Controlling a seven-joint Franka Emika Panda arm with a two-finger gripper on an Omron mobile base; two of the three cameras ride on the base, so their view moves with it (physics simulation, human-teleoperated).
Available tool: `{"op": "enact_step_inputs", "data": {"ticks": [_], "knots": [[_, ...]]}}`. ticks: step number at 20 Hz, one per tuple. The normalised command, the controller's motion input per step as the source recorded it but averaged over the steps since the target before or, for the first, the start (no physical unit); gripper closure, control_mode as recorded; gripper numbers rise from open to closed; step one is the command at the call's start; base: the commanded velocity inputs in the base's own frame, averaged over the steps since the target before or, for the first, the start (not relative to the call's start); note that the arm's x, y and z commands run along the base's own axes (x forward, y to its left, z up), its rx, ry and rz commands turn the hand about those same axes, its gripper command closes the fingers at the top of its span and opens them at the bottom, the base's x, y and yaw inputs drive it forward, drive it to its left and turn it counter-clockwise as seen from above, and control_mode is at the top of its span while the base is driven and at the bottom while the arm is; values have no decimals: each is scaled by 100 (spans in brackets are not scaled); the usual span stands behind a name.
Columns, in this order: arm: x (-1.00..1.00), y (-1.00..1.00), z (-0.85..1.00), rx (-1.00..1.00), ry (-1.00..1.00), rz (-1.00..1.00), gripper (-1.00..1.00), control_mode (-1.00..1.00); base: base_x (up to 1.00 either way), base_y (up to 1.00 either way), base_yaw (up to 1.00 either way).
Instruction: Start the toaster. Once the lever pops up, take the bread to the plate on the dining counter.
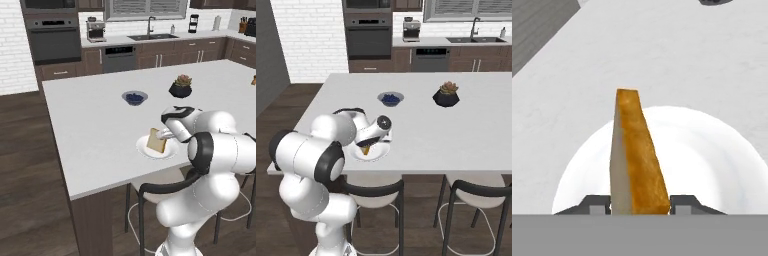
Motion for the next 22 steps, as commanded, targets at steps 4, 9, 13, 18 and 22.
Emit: {"op": "enact_step_inputs", "data": {"ticks": [4,9,13,18,22], "knots": [[0,-12,-2,0,0,0,-100,-100,0,0,0],[0,-7,-1,0,0,0,-100,-100,0,0,0],[0,-14,-18,0,8,0,-100,-100,0,0,0],[6,-19,-43,-1,16,0,-100,-100,0,0,0],[2,-6,-21,-1,11,0,-100,-100,0,0,0]]}}
